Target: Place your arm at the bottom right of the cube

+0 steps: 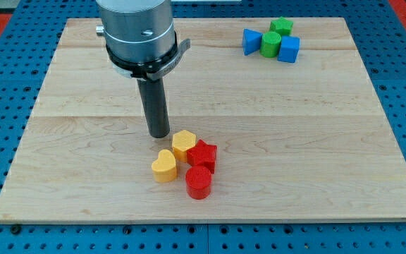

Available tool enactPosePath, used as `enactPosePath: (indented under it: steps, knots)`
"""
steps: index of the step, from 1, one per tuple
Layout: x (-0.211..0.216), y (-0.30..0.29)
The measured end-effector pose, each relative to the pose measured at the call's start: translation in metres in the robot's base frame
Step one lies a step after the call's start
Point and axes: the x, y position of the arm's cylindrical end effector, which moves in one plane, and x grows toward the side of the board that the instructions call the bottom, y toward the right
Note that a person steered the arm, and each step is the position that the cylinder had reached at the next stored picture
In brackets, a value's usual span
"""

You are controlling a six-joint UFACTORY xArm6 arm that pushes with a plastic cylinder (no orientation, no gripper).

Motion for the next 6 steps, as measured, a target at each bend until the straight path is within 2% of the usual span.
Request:
enactPosePath:
  steps: [1, 2, 3, 5, 6]
  knots:
    - [0.000, 0.001]
    - [-0.008, 0.036]
    - [-0.062, 0.108]
    - [-0.103, 0.263]
    - [-0.106, 0.274]
